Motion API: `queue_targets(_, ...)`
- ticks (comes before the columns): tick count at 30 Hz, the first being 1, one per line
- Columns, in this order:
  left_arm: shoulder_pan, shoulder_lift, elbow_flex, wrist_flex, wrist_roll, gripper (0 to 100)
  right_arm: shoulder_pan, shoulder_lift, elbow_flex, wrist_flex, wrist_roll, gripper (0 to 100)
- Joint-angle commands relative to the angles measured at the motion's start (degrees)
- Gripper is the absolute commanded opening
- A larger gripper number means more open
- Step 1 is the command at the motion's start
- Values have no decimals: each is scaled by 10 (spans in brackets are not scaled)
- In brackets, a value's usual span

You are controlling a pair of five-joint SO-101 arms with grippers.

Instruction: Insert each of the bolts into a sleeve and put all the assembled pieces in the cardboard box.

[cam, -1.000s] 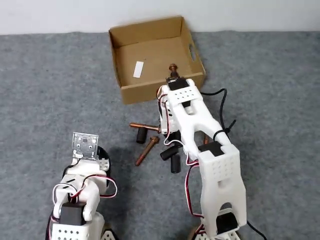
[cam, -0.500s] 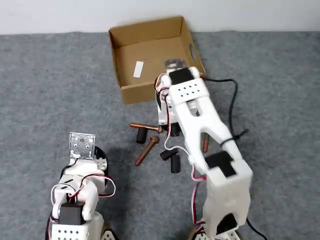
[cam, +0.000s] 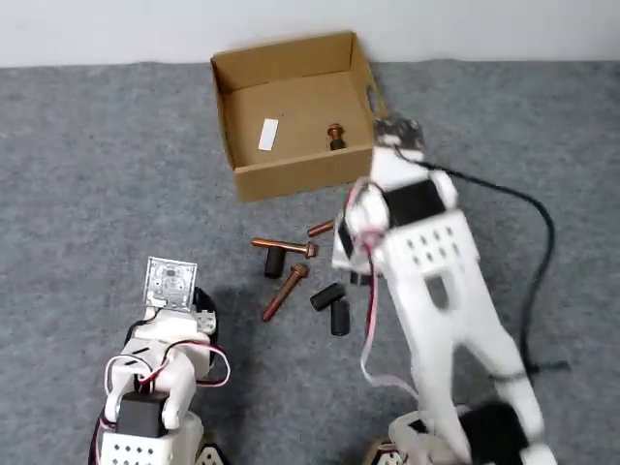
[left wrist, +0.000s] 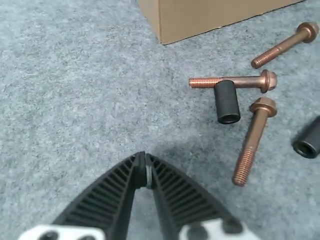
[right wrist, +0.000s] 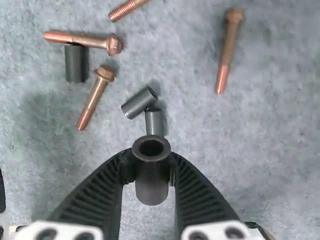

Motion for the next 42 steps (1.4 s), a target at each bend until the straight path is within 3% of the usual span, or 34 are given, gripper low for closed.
queue_targets(1,3,-5,-5,26,5,6,17,-144,117,-42,-11,8)
queue_targets(8,-1,-5,-13,37,1,6,97,-391,339,-138,-8,8)
queue_targets(16,7,-3,-95,39,30,6,138,-614,459,-116,29,8)
queue_targets(21,69,31,-157,48,50,5,170,-717,518,-103,31,8)
queue_targets(31,171,375,-341,36,66,5,202,-781,536,-108,40,8)
queue_targets(42,179,766,-546,35,62,7,202,-784,537,-108,40,8)
